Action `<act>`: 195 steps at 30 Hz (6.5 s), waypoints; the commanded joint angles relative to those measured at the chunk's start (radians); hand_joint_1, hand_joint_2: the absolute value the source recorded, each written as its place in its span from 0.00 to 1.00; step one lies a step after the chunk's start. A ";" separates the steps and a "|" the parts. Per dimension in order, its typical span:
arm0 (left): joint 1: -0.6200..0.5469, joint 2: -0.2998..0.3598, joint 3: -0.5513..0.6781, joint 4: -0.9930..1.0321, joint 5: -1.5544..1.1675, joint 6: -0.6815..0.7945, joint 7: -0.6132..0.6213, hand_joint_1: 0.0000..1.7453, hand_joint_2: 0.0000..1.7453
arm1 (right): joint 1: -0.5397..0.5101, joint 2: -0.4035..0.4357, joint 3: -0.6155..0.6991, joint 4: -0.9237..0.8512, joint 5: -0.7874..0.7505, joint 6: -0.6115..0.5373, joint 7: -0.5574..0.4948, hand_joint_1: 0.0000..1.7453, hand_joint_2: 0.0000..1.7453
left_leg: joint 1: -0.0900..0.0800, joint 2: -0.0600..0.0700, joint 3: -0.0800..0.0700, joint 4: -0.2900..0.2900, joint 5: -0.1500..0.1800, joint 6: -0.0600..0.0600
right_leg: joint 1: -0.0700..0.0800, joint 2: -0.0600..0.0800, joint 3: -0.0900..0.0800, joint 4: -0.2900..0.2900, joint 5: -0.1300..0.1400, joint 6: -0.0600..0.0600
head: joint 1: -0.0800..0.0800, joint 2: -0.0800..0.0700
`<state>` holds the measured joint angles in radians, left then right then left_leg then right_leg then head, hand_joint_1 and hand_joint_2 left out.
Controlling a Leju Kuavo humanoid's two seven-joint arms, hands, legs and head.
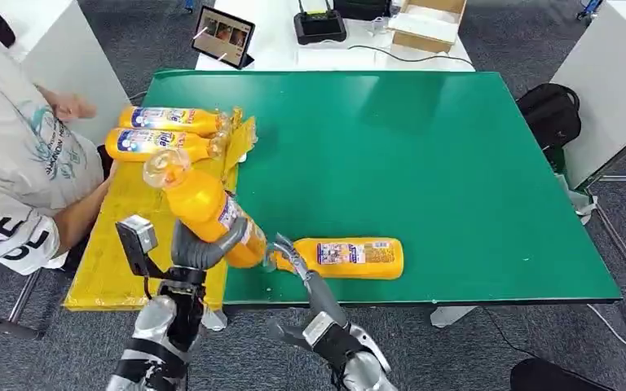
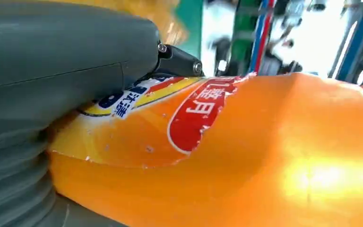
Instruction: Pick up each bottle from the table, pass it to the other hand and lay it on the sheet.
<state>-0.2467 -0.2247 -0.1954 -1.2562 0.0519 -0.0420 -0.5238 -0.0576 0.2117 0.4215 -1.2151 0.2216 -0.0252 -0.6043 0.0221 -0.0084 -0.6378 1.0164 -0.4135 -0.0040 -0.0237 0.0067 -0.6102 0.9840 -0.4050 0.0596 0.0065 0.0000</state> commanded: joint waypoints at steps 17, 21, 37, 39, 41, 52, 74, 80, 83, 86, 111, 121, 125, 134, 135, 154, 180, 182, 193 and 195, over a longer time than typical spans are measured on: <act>-0.489 0.290 -0.081 0.875 -1.445 0.626 0.271 1.00 1.00 | -0.023 0.004 -0.009 -0.159 -0.051 -0.240 -0.070 0.00 0.00 | 0.000 0.002 0.007 -0.001 -0.001 0.001 | 0.001 0.000 0.006 0.000 -0.002 -0.003 | 0.000 0.000; -0.499 0.292 -0.081 0.907 -1.454 0.561 0.268 1.00 1.00 | -0.024 0.005 -0.007 -0.159 -0.053 -0.238 -0.071 0.00 0.00 | 0.001 0.003 0.007 0.000 -0.002 0.001 | 0.001 0.001 0.006 0.001 -0.002 -0.004 | 0.000 0.000; -0.515 0.291 0.000 0.965 -1.385 0.346 0.293 1.00 1.00 | -0.023 0.009 0.003 -0.128 -0.057 -0.227 -0.048 0.00 0.00 | 0.000 0.002 0.004 -0.001 -0.001 0.000 | 0.001 0.001 0.004 0.000 -0.001 -0.003 | 0.001 0.000; -0.518 0.288 0.006 0.970 -1.379 0.326 0.299 0.95 1.00 | -0.023 0.010 0.006 -0.124 -0.056 -0.226 -0.045 0.00 0.00 | 0.000 0.003 0.006 -0.001 -0.001 0.001 | 0.001 0.001 0.005 0.000 -0.001 -0.003 | 0.001 0.000; -0.515 0.281 0.032 0.969 -1.355 0.291 0.305 0.00 1.00 | -0.023 0.011 0.007 -0.120 -0.053 -0.225 -0.037 0.00 0.00 | 0.001 0.002 0.006 -0.001 -0.001 0.001 | 0.001 0.001 0.005 0.000 -0.001 -0.003 | 0.001 0.000; -0.474 0.272 0.102 0.969 -1.274 0.208 0.248 0.00 1.00 | -0.017 0.014 -0.005 -0.091 -0.061 -0.216 -0.015 0.00 0.00 | -0.001 0.002 0.006 -0.002 0.000 0.000 | 0.000 0.001 0.006 0.000 -0.001 -0.002 | 0.000 0.000; -0.408 0.275 0.287 0.735 -0.685 -0.333 -0.174 0.00 1.00 | -0.039 0.027 -0.051 0.008 -0.112 -0.178 -0.018 0.00 0.00 | -0.001 -0.003 0.018 -0.003 0.001 -0.001 | 0.000 -0.003 0.018 0.000 -0.001 -0.003 | 0.000 0.000; -0.360 0.219 0.331 0.618 -0.458 -0.359 -0.174 0.00 1.00 | -0.033 0.030 -0.050 0.006 -0.094 -0.186 -0.007 0.00 0.00 | 0.000 -0.002 0.014 -0.002 0.001 0.000 | 0.001 -0.005 0.014 0.000 -0.002 -0.004 | 0.000 0.000; -0.322 0.136 0.416 0.502 -0.249 -0.364 -0.174 0.00 1.00 | -0.025 0.024 -0.043 0.004 -0.026 -0.224 0.022 0.00 0.00 | 0.000 -0.003 0.012 -0.001 0.000 0.000 | 0.001 -0.005 0.013 0.000 -0.002 -0.004 | 0.000 0.000; -0.251 0.080 0.455 0.333 -0.114 -0.261 -0.135 0.00 1.00 | -0.035 -0.004 -0.057 0.006 0.040 -0.266 0.070 0.00 1.00 | 0.000 -0.003 0.008 -0.001 0.001 0.000 | 0.000 -0.006 0.009 0.000 -0.002 -0.003 | 0.000 0.000; 0.049 0.042 0.325 0.197 -0.228 0.094 -0.174 0.00 1.00 | -0.286 -0.359 -0.113 0.160 0.413 0.063 0.553 0.00 1.00 | -0.002 -0.001 0.005 -0.001 0.001 0.000 | -0.001 -0.003 0.006 -0.002 0.000 -0.002 | 0.000 0.000; -0.015 0.059 0.306 0.291 -0.241 0.093 -0.174 0.00 1.00 | -0.472 -0.367 0.004 0.428 0.339 0.189 0.531 0.00 1.00 | -0.001 0.001 0.006 -0.001 0.000 0.001 | 0.000 -0.002 0.007 -0.002 0.000 -0.002 | 0.000 0.000; -0.018 0.058 0.303 0.296 -0.241 0.096 -0.174 0.00 1.00 | -0.480 -0.368 0.010 0.441 0.326 0.188 0.525 0.00 1.00 | -0.001 0.000 0.006 -0.001 0.000 0.001 | 0.000 -0.003 0.007 -0.002 -0.001 -0.002 | 0.000 0.000; -0.076 0.058 0.267 0.399 -0.222 0.080 -0.174 0.00 1.00 | -0.579 -0.364 0.155 0.589 0.243 0.271 0.474 0.00 1.00 | -0.001 0.000 0.008 -0.001 0.000 0.001 | 0.001 -0.003 0.008 -0.002 0.000 -0.003 | 0.000 0.000; -0.076 0.059 0.265 0.402 -0.222 0.079 -0.174 0.00 1.00 | -0.581 -0.365 0.161 0.591 0.244 0.274 0.473 0.00 1.00 | -0.001 0.001 0.007 -0.001 0.000 0.001 | 0.000 -0.002 0.007 -0.002 0.000 -0.003 | 0.000 0.000; -0.097 0.052 0.268 0.456 -0.182 0.048 -0.154 0.00 1.00 | -0.582 -0.361 0.254 0.616 0.218 0.259 0.462 0.95 1.00 | 0.000 -0.001 0.008 -0.001 0.000 0.001 | 0.001 -0.004 0.009 -0.002 -0.001 -0.003 | 0.000 0.000; 0.014 0.004 0.257 0.311 -0.108 -0.011 -0.074 0.00 1.00 | -0.080 -0.122 -0.252 -0.222 0.129 -0.326 0.188 1.00 1.00 | 0.000 0.000 0.004 0.000 -0.001 0.000 | 0.001 -0.001 0.005 0.000 -0.002 -0.002 | 0.000 0.000; 0.024 -0.003 0.235 0.291 -0.081 -0.034 -0.055 0.00 1.00 | -0.042 -0.103 -0.285 -0.285 0.121 -0.378 0.128 1.00 1.00 | 0.000 -0.002 0.004 0.000 -0.002 0.000 | 0.001 -0.003 0.004 0.001 -0.003 -0.003 | 0.000 0.000; 0.066 -0.006 0.169 0.199 -0.029 -0.047 -0.022 0.00 1.00 | -0.015 -0.069 -0.331 -0.309 0.086 -0.445 0.042 1.00 1.00 | -0.001 -0.001 0.003 0.000 -0.002 0.001 | 0.000 -0.003 0.005 -0.001 -0.002 -0.003 | 0.000 0.000; 0.087 -0.005 0.148 0.152 0.018 -0.087 -0.003 0.00 1.00 | -0.014 -0.071 -0.328 -0.289 0.082 -0.438 0.040 1.00 1.00 | -0.001 -0.001 0.002 0.000 -0.002 0.001 | 0.000 -0.002 0.003 -0.001 -0.001 -0.002 | 0.000 0.000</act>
<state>-0.1797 -0.2327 0.0088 -1.0312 0.0088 -0.0881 -0.5547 -0.0796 0.1099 0.1575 -1.4882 0.3197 -0.4624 -0.5573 0.0213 -0.0097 -0.6382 1.0163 -0.4140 -0.0035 -0.0242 0.0049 -0.6095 0.9827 -0.4054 0.0598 0.0065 0.0000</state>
